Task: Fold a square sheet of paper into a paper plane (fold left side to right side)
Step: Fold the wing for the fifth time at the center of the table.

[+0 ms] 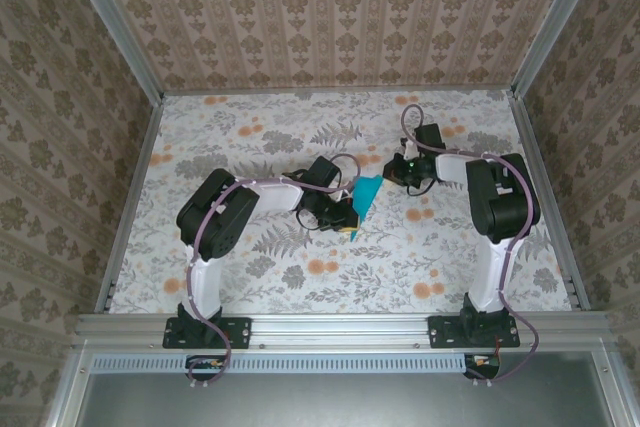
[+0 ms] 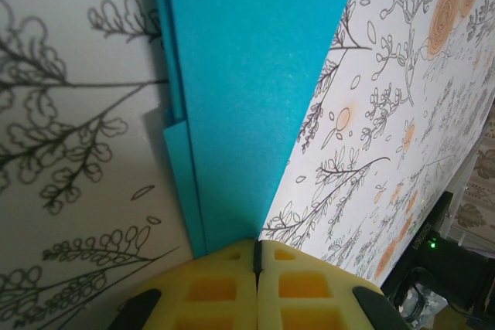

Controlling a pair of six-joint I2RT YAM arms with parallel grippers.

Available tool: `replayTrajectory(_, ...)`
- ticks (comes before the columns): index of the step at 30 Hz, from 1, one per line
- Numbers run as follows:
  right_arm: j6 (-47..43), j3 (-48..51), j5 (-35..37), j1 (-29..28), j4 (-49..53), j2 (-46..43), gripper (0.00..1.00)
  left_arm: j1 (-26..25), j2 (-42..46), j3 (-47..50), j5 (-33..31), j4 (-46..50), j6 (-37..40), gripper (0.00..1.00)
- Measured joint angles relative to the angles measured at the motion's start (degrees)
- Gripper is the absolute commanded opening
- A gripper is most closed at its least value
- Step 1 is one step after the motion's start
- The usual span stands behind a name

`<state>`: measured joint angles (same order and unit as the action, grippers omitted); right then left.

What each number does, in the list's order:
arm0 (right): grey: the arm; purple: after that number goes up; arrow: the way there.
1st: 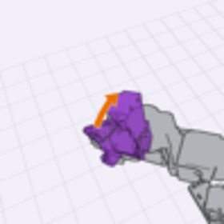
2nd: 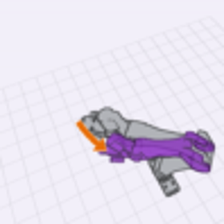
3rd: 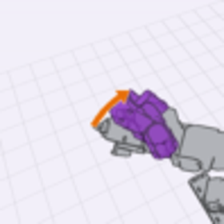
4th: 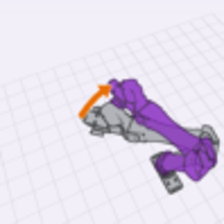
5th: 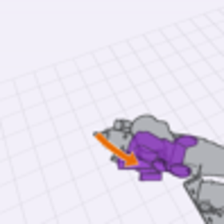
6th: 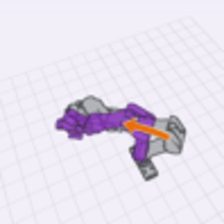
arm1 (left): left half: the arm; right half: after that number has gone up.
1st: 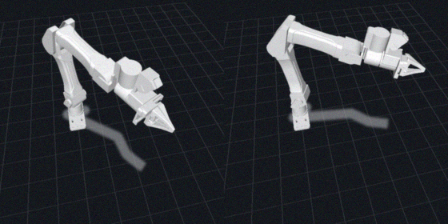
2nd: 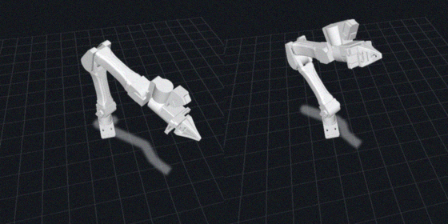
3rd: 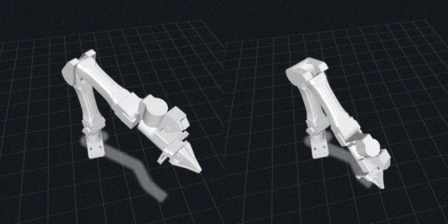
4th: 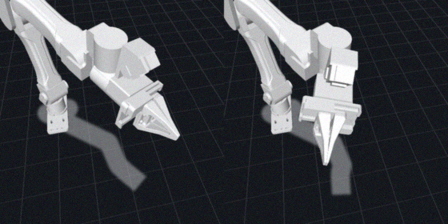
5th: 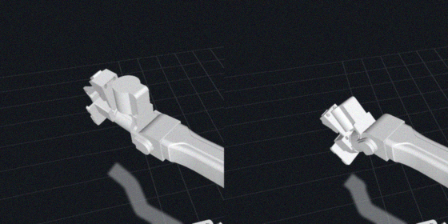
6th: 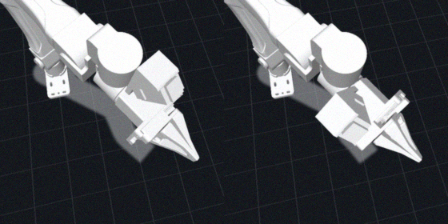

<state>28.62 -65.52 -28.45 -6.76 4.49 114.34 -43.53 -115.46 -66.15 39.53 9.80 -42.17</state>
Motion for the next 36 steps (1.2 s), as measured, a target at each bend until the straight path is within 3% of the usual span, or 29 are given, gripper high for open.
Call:
replayTrajectory(11, 0.04, -1.84, 1.97, 1.38, -0.17, 0.46, 0.08, 0.00, 0.00, 0.00, 0.52, 0.50, 0.00, 0.06)
replayTrajectory(16, 0.46, 2.99, 2.08, 0.94, -1.31, -6.43, 0.08, 0.00, 0.00, 0.00, 0.46, 0.50, 0.00, 0.06)
replayTrajectory(23, 4.92, 13.92, 0.68, -5.25, -6.14, -17.35, 0.09, 0.00, 0.00, 0.00, 0.44, 0.52, 0.00, 0.06)
replayTrajectory(30, 9.33, 17.75, -0.20, -11.50, -9.25, -16.74, 0.09, 0.00, 0.00, 0.00, 0.37, 0.63, 0.00, 0.07)
replayTrajectory(36, 10.84, 17.70, -0.24, -13.00, -10.75, -12.35, 0.09, -0.11, 0.07, 0.00, 0.17, 0.68, 0.00, 0.08)
